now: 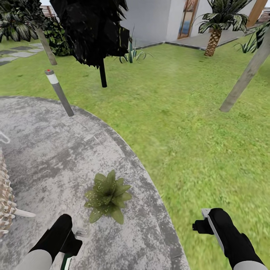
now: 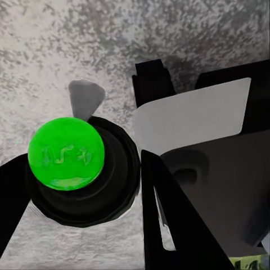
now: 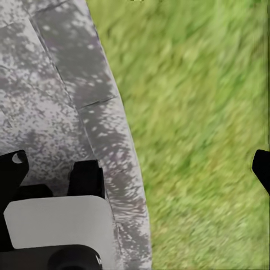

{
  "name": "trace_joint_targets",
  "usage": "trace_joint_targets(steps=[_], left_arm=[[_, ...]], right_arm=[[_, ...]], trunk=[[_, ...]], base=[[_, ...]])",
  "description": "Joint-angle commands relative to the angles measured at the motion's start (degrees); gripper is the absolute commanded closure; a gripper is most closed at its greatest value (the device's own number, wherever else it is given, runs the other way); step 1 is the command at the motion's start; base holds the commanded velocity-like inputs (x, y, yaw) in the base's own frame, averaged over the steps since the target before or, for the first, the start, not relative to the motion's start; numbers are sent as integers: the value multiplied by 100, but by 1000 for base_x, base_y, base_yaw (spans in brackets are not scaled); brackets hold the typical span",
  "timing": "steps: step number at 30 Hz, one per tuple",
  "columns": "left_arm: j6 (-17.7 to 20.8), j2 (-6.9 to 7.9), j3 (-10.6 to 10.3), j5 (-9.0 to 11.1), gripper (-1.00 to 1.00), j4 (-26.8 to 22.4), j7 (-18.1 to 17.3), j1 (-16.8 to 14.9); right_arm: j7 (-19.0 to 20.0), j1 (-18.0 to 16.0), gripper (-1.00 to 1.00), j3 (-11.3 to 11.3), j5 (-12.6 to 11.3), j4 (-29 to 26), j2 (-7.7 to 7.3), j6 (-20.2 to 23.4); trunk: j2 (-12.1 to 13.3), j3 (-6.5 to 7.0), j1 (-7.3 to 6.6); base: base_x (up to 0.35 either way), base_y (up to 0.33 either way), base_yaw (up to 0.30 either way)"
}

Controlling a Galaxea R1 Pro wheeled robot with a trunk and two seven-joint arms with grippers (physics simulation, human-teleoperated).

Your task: Pick up the pesticide atomizer in the garden and spray insectifuge to fully cover both potted plants in the garden.

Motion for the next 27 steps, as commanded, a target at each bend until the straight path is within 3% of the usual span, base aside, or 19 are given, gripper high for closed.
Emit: trace_joint_targets(steps=[1,8,20,27], left_arm=[[17,-5,24,-62,100,-8,-60,-3],[17,-7,19,-62,100,-8,-64,-3],[18,2,-24,-62,100,-16,-93,-59],[18,10,-31,-62,100,-17,-100,-86]], right_arm=[[60,-1,-100,-5,61,-4,1,18],[59,-1,-100,15,68,-4,2,18],[66,-1,-100,37,61,-387,2,-32],[68,-1,-100,52,54,-428,13,-52]], trunk=[[-2,-9,-1],[-2,-33,-1],[-2,-33,-1],[-2,-33,-1]], base=[[-88,-316,240],[-65,-246,162],[-1,-6,9],[0,0,217]])
